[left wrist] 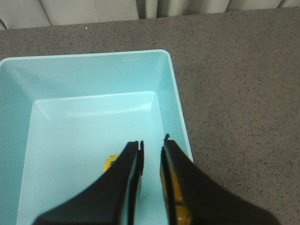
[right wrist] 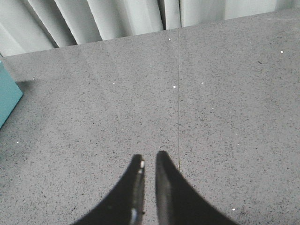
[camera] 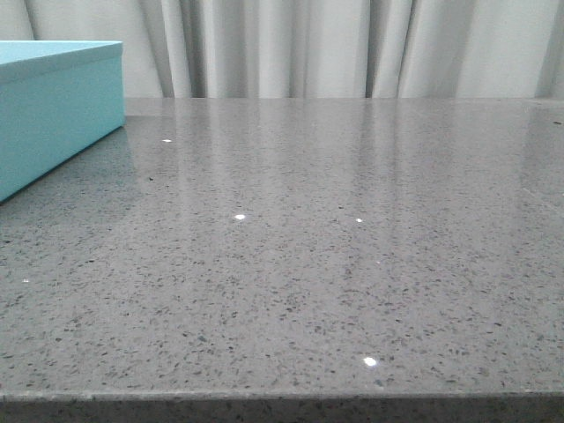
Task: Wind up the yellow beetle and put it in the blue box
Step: 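Lower the car into the light-blue box and open the left gripper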
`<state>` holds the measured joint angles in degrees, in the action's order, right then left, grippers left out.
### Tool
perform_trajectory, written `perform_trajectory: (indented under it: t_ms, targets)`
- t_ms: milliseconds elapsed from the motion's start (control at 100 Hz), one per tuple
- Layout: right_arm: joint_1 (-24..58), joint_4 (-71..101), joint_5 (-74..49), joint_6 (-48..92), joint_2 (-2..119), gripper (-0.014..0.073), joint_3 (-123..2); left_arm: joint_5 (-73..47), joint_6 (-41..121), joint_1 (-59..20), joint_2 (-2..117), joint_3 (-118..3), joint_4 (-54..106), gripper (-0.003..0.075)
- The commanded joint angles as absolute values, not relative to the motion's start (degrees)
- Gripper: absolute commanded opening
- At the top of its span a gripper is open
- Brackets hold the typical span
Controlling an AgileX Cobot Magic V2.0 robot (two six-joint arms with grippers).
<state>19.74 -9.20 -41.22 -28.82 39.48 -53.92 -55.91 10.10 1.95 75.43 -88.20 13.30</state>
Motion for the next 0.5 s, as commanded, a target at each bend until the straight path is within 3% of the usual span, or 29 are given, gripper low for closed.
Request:
perform_trajectory:
  t_ms: [0, 90, 490]
  targets:
    - [19.66, -10.83, -37.76, -28.2, 39.16, -0.0036, -55.25, -51.24, 10.65, 1.94, 71.45, -87.07, 14.94, 0.0018]
    - [19.66, -11.23, -37.7, -28.2, 38.74, -0.0066, -55.05, -49.27, 11.91, 1.94, 68.56, -82.6, 15.07, -0.0021]
    - [19.66, -17.29, -31.06, -28.2, 28.65, -0.0066, -47.96, -30.7, 14.7, 1.94, 52.89, -57.99, 18.41, -0.002]
